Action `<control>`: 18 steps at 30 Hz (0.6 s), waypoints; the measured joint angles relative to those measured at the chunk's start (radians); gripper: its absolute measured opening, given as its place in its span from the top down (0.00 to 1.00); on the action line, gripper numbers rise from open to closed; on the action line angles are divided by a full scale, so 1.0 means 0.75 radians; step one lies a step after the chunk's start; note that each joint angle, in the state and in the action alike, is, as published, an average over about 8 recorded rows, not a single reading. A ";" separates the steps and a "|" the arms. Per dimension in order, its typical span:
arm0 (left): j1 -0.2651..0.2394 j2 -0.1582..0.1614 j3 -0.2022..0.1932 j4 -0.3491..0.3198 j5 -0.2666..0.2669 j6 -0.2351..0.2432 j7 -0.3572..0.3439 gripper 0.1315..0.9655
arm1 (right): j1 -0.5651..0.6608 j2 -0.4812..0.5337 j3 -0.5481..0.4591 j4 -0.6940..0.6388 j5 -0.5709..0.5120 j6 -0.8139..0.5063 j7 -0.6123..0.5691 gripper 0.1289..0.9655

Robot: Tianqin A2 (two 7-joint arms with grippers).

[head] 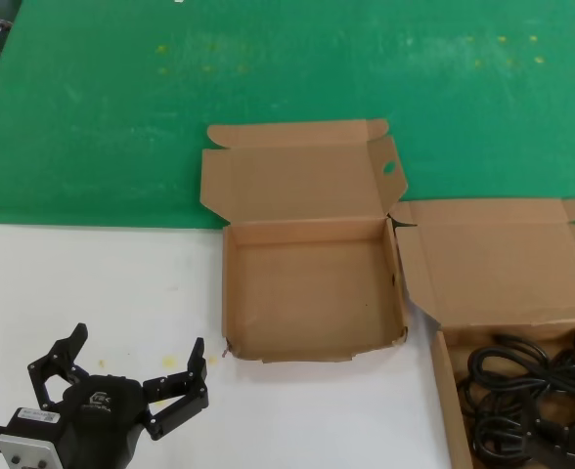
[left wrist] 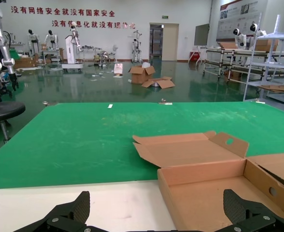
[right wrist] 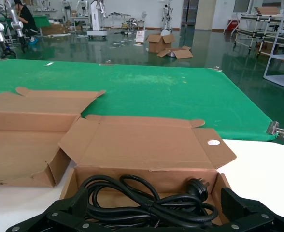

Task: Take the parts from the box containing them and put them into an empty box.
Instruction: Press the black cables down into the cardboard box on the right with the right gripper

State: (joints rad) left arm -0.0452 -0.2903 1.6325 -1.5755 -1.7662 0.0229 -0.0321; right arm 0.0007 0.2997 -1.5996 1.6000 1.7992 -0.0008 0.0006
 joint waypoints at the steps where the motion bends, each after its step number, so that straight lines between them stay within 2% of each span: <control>1: 0.000 0.000 0.000 0.000 0.000 0.000 0.000 0.00 | 0.000 0.000 0.000 0.000 0.000 0.000 0.000 0.00; 18: 0.000 0.000 0.000 0.000 0.000 0.000 0.000 0.00 | 0.000 0.000 0.000 0.000 0.000 0.000 0.000 0.00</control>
State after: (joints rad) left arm -0.0452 -0.2903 1.6325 -1.5755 -1.7662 0.0229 -0.0321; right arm 0.0007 0.2997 -1.5996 1.6000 1.7992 -0.0008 0.0006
